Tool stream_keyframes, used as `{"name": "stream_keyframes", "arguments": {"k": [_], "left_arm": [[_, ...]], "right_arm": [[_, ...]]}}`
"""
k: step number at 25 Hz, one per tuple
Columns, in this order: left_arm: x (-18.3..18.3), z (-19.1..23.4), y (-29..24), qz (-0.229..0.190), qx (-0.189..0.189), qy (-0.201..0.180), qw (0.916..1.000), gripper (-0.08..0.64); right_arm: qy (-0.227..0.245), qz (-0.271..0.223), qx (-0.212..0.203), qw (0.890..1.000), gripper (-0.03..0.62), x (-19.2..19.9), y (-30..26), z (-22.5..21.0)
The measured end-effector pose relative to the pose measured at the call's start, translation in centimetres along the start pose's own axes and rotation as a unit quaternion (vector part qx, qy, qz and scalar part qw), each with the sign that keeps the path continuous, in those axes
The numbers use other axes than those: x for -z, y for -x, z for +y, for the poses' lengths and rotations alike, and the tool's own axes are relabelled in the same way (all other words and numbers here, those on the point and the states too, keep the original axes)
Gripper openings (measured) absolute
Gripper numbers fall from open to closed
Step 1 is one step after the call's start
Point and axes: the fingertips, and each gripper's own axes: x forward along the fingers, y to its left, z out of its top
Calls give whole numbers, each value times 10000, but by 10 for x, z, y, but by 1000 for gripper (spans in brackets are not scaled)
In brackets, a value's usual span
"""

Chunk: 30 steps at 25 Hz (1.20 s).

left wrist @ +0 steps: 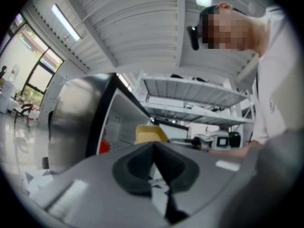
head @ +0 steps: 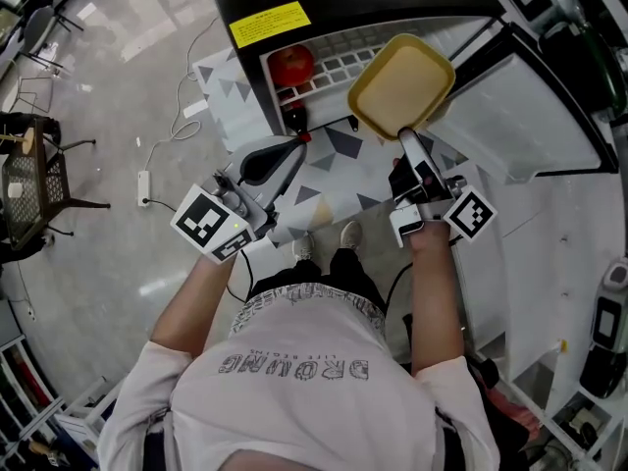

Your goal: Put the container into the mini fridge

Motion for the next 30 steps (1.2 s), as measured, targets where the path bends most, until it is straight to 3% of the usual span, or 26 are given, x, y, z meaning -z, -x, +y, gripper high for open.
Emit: {"name": "stream_keyframes", "arguments": {"k": [9, 18, 30], "left_arm": [[13, 8, -32, 209, -209, 15, 9996, 6], [23, 8, -67, 360, -435, 40, 9984, 6], [28, 9, -94, 451, -683, 39, 9966, 6]], "right_arm": [[-317, 162, -162, 9992, 189, -22, -31, -36], [-937, 288, -207, 9950, 189, -40, -44, -79], [-1840, 356, -529, 9809, 193, -49, -60, -108]]}}
